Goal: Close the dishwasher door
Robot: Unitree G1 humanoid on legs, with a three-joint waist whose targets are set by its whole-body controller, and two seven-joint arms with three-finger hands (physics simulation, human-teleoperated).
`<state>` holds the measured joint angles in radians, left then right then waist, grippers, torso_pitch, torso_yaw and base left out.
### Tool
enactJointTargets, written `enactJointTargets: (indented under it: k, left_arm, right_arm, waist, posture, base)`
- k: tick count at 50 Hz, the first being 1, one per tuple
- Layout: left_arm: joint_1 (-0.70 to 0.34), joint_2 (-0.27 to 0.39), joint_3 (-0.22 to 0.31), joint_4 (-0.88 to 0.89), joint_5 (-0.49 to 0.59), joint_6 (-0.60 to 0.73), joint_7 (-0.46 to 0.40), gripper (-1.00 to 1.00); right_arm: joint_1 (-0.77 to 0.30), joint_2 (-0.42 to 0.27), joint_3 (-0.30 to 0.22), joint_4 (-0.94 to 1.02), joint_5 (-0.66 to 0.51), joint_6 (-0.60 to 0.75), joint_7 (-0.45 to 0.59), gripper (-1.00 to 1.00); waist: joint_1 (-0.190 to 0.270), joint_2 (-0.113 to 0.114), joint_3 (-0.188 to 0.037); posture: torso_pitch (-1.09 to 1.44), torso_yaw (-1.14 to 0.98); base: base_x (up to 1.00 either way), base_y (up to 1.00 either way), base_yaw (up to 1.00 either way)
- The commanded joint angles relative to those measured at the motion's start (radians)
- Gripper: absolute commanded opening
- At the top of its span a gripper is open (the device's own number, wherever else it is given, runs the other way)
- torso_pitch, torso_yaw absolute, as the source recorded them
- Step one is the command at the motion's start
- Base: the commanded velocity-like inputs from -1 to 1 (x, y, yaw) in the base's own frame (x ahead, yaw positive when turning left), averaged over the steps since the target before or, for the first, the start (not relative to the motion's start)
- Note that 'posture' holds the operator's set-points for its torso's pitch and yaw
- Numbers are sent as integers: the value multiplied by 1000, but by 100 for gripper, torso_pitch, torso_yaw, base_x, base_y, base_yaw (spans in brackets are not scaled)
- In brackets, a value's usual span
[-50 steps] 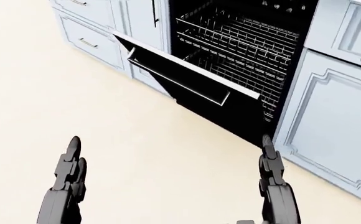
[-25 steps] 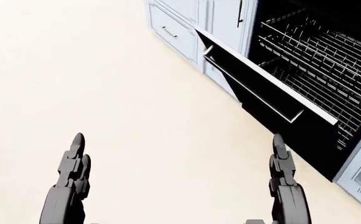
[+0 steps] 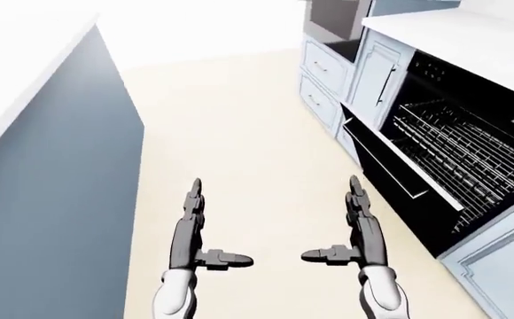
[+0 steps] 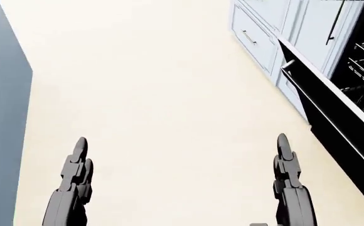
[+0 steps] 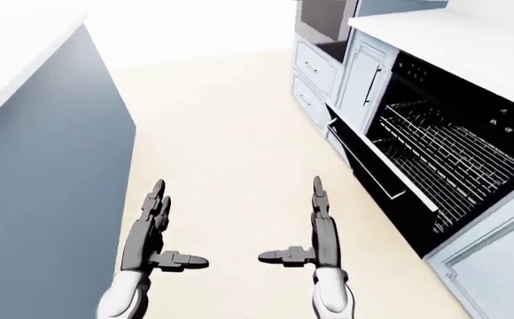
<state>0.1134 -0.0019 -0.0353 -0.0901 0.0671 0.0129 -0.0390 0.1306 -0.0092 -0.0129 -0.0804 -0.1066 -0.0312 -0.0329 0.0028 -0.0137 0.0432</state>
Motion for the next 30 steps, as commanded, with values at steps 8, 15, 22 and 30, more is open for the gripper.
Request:
enactJointTargets:
  k: [8,15,22,30]
  left_arm:
    - [-16,3,2,-32,4,-39,7,100]
    - [-12,2,-3,-35,5,-38,8,100]
    - [-13,2,-5,-29,6,-39,8,100]
    - [-13,2,-8,-24,10,-42,9,100]
  right_arm:
    - [-27,3,7,-19,-1,-38,1,100]
    - [-35,5,4,-24,-14,-14,-17,100]
    - [-40,7,12,-16,-11,-8,-19,100]
    - [-39,5,12,-16,-2,-6,-13,100]
  waist:
    - [18,75,-17]
    - [14,30,-8]
    - [20,-20,-19]
    - [11,24,-23]
  posture:
    - [0,0]
    - [0,0]
    - [0,0]
    - [0,0]
  base:
    - [0,0,58]
    - [0,0,22]
    - [0,0,0]
    - [0,-15,0]
